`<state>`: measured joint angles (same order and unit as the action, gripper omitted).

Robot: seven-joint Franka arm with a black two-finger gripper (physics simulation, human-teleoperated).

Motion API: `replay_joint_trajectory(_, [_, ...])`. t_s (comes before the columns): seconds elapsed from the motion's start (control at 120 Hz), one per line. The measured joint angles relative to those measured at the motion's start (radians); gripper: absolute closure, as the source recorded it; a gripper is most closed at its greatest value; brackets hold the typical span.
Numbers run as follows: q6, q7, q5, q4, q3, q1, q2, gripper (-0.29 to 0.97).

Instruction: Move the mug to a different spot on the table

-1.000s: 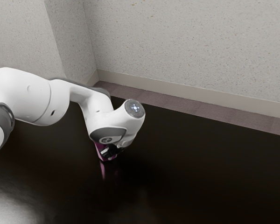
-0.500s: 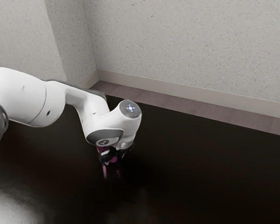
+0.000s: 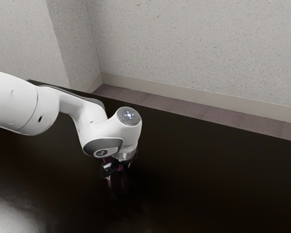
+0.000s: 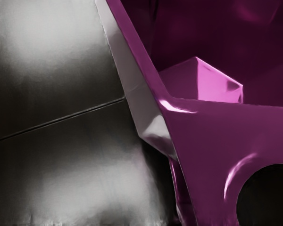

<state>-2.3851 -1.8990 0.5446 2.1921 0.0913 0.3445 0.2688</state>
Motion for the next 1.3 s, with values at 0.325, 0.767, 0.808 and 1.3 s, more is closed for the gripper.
replay_joint_trajectory(0.325, [-0.002,-0.073,-0.007,0.053,-0.041,0.002,-0.09,0.01])
replay_joint_trajectory(0.767, [0.017,-0.167,-0.009,0.041,-0.095,0.044,-0.239,0.0])
replay_joint_trajectory(0.808, [0.02,-0.159,-0.017,0.032,-0.085,0.059,-0.254,0.0])
replay_joint_trajectory(1.3, [0.256,0.695,-0.374,-0.313,0.204,0.265,-0.234,0.0])
